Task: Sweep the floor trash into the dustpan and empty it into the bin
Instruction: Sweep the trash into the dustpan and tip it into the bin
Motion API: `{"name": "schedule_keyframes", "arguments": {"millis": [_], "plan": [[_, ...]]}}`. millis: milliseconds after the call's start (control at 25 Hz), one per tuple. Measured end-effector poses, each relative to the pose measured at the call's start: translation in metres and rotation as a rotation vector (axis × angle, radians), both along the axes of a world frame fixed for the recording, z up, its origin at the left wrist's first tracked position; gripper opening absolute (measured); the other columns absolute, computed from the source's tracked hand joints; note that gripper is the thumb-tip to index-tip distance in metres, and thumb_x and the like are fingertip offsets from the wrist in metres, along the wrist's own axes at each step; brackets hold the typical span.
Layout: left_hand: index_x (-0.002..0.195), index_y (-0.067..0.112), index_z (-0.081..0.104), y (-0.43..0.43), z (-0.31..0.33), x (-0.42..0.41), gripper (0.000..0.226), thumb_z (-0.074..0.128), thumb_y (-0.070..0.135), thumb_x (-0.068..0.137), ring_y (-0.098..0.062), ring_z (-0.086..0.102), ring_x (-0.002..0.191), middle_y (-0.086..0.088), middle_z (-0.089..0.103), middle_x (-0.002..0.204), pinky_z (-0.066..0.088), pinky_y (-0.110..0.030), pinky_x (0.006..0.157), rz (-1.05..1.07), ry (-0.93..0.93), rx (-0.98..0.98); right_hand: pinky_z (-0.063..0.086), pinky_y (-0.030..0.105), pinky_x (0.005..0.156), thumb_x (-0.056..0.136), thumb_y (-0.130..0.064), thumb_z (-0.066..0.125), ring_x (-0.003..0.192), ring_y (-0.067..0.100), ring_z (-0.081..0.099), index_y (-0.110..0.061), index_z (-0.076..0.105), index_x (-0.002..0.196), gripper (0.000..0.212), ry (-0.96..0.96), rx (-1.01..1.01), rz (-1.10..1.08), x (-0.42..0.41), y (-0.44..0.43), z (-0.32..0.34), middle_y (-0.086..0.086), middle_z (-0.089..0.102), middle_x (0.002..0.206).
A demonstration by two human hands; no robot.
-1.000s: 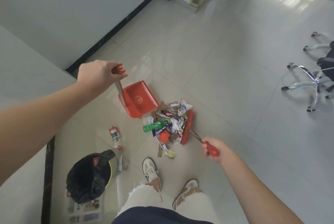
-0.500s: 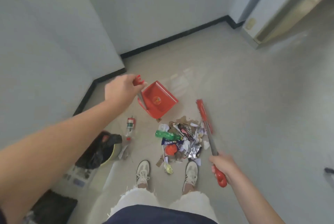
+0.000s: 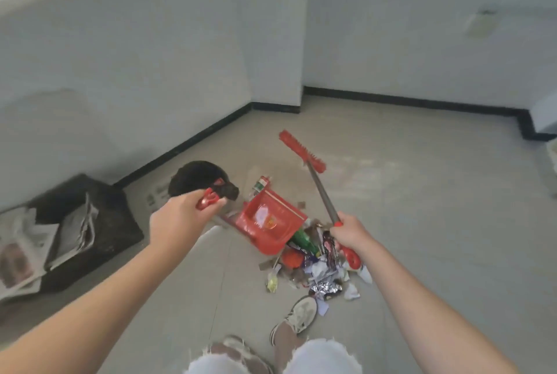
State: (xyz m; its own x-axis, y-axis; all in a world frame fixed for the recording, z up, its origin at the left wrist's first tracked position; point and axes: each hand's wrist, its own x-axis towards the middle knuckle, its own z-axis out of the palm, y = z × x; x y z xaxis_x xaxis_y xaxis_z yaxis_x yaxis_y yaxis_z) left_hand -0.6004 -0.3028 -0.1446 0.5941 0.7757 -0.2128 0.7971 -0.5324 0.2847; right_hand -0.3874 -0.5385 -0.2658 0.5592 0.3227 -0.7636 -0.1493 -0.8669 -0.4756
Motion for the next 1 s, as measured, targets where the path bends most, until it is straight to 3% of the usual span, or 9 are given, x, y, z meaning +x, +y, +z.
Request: {"name": "schedule_keyframes", "arguments": {"millis": [160, 320, 400, 480, 720, 920, 1000], "plan": [[0.077, 0.04, 0.062, -0.017, -0.011, -0.103, 0.031, 0.055, 0.071, 0.078, -0.023, 0.065, 0.081, 0.009, 0.066, 0.073, 0.045, -0.031, 0.061, 0.302, 0.014, -0.004, 0.047, 0.027, 0.046, 0.083, -0.003, 0.048, 0.033, 0.014, 0.051, -0.012, 0.061, 0.104, 0.026, -0.027, -0.012, 0.209, -0.013, 0.071, -0.035, 0.003, 0.057, 0.046], [0.086, 0.038, 0.067, -0.041, -0.04, -0.16, 0.034, 0.057, 0.069, 0.078, -0.026, 0.066, 0.092, 0.005, 0.071, 0.084, 0.042, -0.03, 0.062, 0.383, 0.088, 0.016, 0.045, 0.025, 0.041, 0.083, 0.005, 0.049, 0.033, 0.019, 0.05, 0.005, 0.062, 0.111, 0.031, 0.015, -0.168, 0.491, -0.041, 0.116, -0.072, 0.012, 0.06, 0.05], [0.085, 0.033, 0.066, -0.047, -0.045, -0.176, 0.035, 0.057, 0.066, 0.08, -0.028, 0.064, 0.092, 0.002, 0.07, 0.085, 0.04, -0.031, 0.063, 0.411, 0.13, 0.018, 0.049, 0.029, 0.045, 0.086, 0.004, 0.049, 0.049, 0.024, 0.06, 0.002, 0.056, 0.121, 0.036, -0.014, -0.228, 0.614, -0.059, 0.118, -0.075, 0.018, 0.067, 0.077], [0.085, 0.032, 0.065, -0.057, -0.048, -0.194, 0.034, 0.056, 0.064, 0.082, -0.025, 0.064, 0.093, 0.003, 0.069, 0.086, 0.037, -0.03, 0.064, 0.418, 0.146, 0.012, 0.056, 0.036, 0.059, 0.087, 0.003, 0.048, 0.071, 0.028, 0.065, 0.001, 0.048, 0.131, 0.044, -0.081, -0.276, 0.717, -0.073, 0.11, -0.071, 0.019, 0.065, 0.101], [0.093, 0.034, 0.07, -0.088, -0.051, -0.249, 0.034, 0.057, 0.064, 0.082, -0.02, 0.064, 0.099, 0.007, 0.071, 0.094, 0.041, -0.029, 0.066, 0.517, 0.105, -0.023, 0.057, 0.032, 0.066, 0.09, 0.0, 0.044, 0.071, 0.018, 0.06, -0.014, 0.049, 0.131, 0.044, -0.192, -0.434, 0.969, -0.111, 0.027, -0.065, 0.002, 0.057, 0.082], [0.092, 0.034, 0.07, -0.1, -0.056, -0.271, 0.034, 0.057, 0.064, 0.082, -0.019, 0.065, 0.097, 0.007, 0.071, 0.092, 0.039, -0.028, 0.064, 0.526, 0.103, -0.043, 0.041, 0.024, 0.051, 0.089, -0.002, 0.037, 0.066, 0.015, 0.056, -0.022, 0.037, 0.145, 0.06, -0.209, -0.478, 1.146, -0.114, -0.019, -0.028, -0.004, 0.052, 0.078], [0.097, 0.038, 0.07, -0.1, -0.056, -0.274, 0.035, 0.056, 0.066, 0.081, -0.017, 0.064, 0.1, 0.009, 0.072, 0.097, 0.038, -0.027, 0.065, 0.545, 0.093, -0.062, 0.047, 0.027, 0.048, 0.086, -0.005, 0.037, 0.059, 0.016, 0.055, -0.026, 0.05, 0.131, 0.052, -0.179, -0.466, 1.125, -0.104, -0.023, -0.006, -0.001, 0.056, 0.078]]}}
